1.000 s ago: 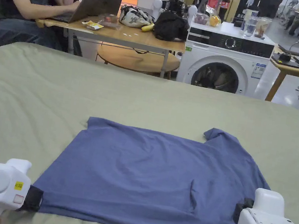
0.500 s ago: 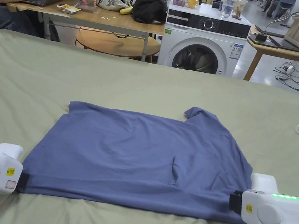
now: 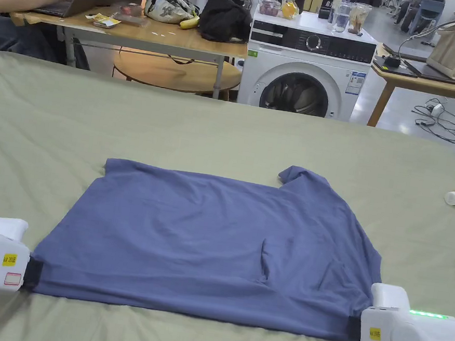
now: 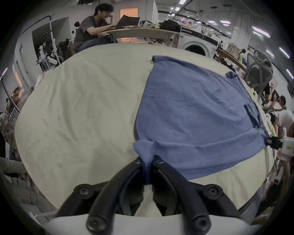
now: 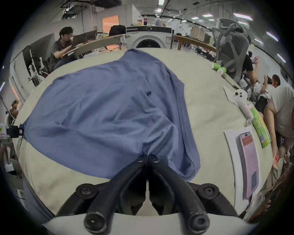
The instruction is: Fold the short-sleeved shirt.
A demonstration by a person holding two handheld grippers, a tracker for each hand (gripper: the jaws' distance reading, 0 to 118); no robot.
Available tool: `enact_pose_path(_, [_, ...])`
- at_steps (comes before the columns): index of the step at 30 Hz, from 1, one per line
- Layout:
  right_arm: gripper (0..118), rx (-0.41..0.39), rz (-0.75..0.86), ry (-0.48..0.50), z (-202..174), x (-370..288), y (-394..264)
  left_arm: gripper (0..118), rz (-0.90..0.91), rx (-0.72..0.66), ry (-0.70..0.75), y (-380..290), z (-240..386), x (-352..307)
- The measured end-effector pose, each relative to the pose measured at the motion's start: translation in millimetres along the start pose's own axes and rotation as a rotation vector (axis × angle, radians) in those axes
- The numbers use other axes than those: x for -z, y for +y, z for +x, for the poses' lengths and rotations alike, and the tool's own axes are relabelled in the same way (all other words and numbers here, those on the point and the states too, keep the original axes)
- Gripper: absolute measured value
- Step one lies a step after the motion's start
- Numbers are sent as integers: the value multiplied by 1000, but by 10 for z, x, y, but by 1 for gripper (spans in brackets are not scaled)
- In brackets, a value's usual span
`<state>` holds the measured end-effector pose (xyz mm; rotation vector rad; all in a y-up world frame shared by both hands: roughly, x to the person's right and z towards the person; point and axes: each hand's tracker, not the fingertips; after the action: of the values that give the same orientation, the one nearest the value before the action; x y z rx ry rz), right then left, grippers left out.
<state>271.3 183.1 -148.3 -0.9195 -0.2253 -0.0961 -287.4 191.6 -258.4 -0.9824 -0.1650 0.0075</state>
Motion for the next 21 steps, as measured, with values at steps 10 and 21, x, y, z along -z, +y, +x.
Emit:
enact_pose_path(10, [0, 10, 198, 16, -21, -457, 633, 2, 186, -48, -106, 692, -53, -326])
enact_pose_path(21, [0, 61, 196, -9, -67, 236, 1499, 2, 208, -74, -83, 1572, -64, 382])
